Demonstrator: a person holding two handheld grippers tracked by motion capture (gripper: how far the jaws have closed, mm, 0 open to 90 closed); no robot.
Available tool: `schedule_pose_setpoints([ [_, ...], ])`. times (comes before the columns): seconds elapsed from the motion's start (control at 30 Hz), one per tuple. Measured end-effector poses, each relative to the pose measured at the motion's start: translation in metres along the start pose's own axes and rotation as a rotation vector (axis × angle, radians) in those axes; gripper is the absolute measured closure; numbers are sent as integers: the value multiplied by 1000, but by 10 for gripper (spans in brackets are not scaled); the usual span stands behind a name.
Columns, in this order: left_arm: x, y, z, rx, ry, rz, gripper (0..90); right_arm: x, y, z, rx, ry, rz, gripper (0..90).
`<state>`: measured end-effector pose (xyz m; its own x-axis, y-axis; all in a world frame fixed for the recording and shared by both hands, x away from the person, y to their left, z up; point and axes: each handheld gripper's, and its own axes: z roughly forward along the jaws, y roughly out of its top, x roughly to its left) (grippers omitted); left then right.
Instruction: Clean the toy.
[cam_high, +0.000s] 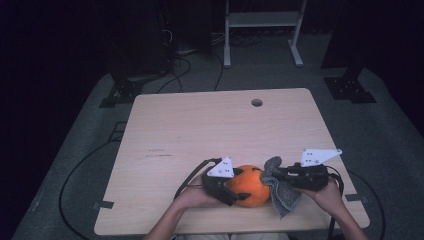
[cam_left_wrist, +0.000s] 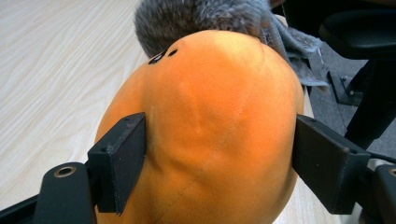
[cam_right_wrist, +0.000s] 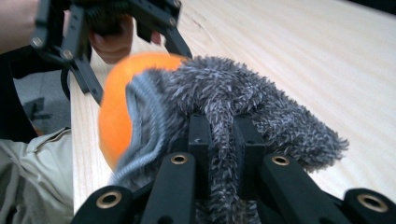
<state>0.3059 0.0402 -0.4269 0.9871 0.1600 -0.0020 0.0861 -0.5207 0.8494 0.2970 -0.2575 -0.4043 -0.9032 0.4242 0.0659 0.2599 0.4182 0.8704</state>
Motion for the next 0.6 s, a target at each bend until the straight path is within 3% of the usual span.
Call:
schedule_pose_setpoints([
  [0.07, -4, 4, 3, 6, -1, 23, 215, 7, 15, -1, -14, 29, -40, 796],
  [0.17, -13, 9, 8, 34, -3, 92, 215, 19, 40, 8, -8, 74, -105, 795],
  [0.27, -13, 9, 6, 57, -1, 92, 222, 21, 52, 25, 61, 89, -147, 796],
  [0.37, -7, 2, 0, 39, -5, 46, 238, 11, 42, 31, 55, 93, -106, 796],
  [0.6, 7, -10, -7, -23, -20, -57, 242, -8, -9, 11, -35, 40, 53, 796],
])
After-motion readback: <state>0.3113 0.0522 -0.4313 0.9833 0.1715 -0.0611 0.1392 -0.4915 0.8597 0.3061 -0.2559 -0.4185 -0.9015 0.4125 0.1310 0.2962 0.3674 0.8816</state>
